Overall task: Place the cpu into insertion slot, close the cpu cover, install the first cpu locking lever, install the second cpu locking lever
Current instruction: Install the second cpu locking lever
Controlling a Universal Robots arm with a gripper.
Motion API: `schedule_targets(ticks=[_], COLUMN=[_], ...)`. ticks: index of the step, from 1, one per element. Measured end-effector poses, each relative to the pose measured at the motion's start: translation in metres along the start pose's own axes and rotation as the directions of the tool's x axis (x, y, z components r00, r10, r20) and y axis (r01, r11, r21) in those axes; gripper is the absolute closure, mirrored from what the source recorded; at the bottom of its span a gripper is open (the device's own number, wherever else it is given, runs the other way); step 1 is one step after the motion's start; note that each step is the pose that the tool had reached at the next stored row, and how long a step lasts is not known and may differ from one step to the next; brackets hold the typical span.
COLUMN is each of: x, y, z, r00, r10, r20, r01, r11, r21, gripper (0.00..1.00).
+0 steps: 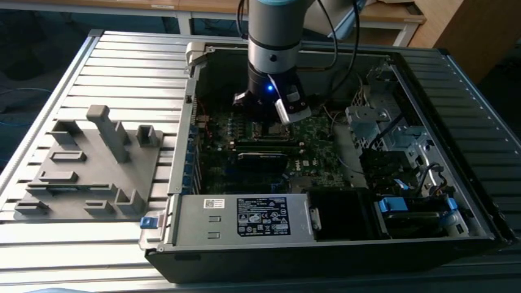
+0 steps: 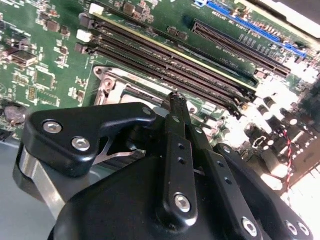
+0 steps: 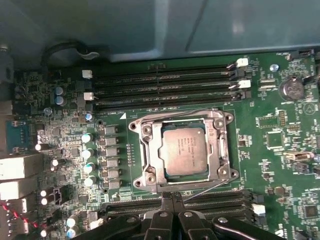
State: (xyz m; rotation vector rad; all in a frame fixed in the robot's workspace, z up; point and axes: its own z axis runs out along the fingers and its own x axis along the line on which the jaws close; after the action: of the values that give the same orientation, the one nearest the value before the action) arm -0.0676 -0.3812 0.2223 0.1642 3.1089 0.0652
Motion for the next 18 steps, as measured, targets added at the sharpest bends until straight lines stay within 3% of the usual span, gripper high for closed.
schedule_targets(ticks=[4,18], x=[0.001,0.0067], y=[-0.0003,-0.0014], z=[0.0049,0.0064], r00=[1.0,1.0], r10=[0.0,-0.005], r20=[0.0,-0.0001], r01=[0.0,0.005], r11=[1.0,1.0], r21=[0.0002,0.0012], gripper=[0.89,0.89])
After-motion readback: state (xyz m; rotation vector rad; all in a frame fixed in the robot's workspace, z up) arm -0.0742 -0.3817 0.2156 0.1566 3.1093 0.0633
